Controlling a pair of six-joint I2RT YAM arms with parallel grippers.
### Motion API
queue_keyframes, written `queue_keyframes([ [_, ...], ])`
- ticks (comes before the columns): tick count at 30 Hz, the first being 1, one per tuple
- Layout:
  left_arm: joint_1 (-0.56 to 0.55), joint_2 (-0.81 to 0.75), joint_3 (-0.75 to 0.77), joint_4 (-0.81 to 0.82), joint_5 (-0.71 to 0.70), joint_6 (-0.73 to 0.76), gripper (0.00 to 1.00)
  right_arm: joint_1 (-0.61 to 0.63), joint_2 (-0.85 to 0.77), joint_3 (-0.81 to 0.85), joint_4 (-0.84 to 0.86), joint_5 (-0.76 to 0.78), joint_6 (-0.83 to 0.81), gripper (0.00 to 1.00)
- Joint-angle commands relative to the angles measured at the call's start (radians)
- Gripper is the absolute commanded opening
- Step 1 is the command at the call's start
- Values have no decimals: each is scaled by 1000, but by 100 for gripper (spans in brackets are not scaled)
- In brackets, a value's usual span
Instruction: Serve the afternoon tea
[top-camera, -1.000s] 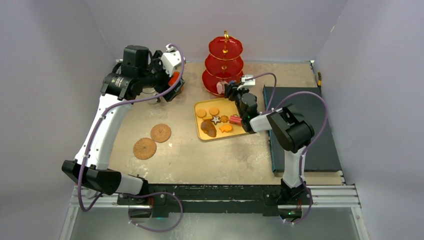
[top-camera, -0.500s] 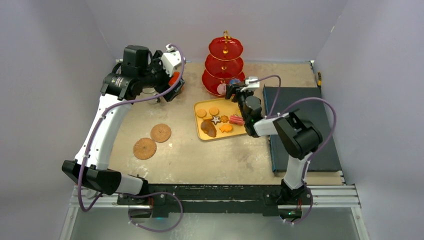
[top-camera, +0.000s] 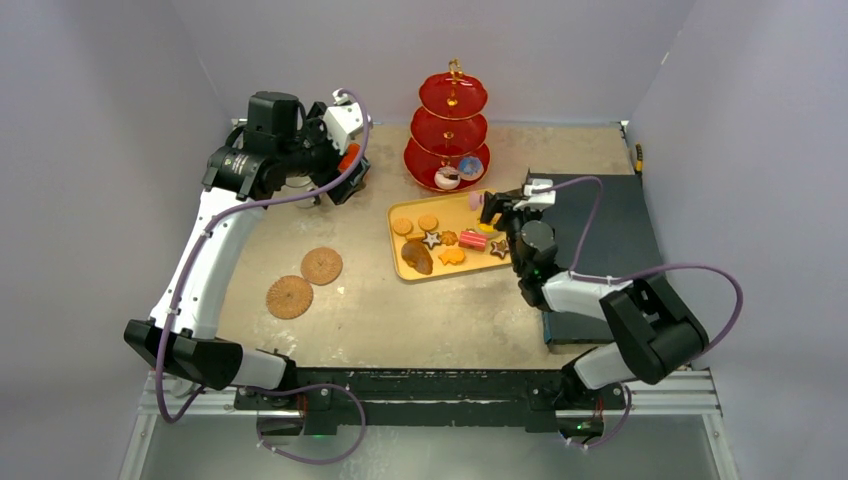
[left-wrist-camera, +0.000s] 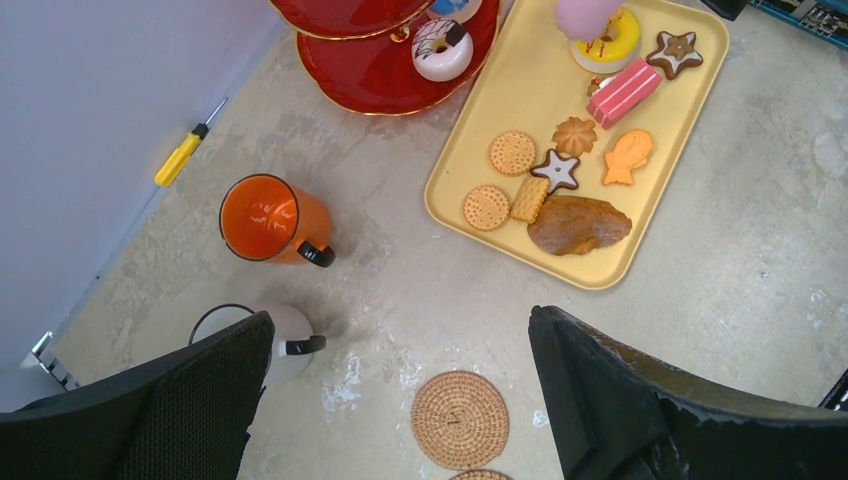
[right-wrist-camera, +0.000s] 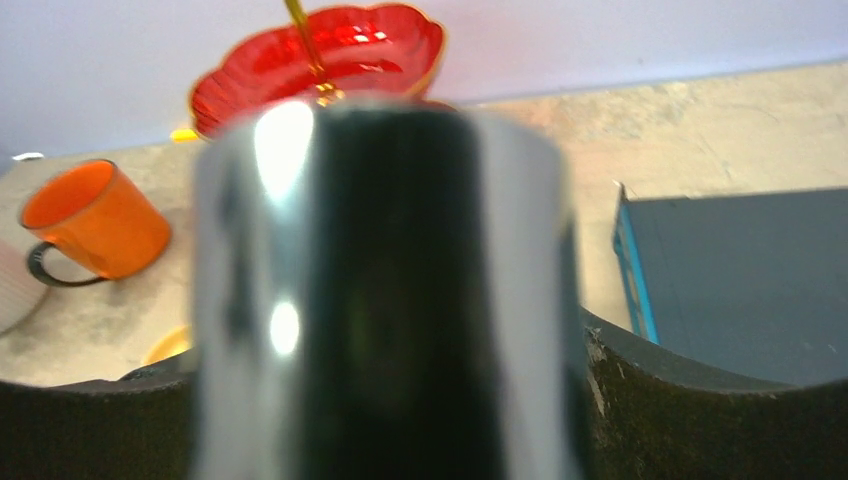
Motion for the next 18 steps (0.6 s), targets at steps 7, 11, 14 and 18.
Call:
queue_keyframes([
  [7, -3, -13, 6, 23, 35, -12, 99, 4, -66, -60, -110, 76, 29, 75],
  [11, -2, -19, 1, 16, 32, -4, 99, 5, -113, -72, -95, 50, 11, 75],
  [14, -2, -22, 0, 11, 28, 2, 99, 14, -195, -86, -154, -6, 18, 74],
  [18, -2, -24, -1, 9, 29, 2, 99, 48, -303, -112, -233, -75, 9, 74],
])
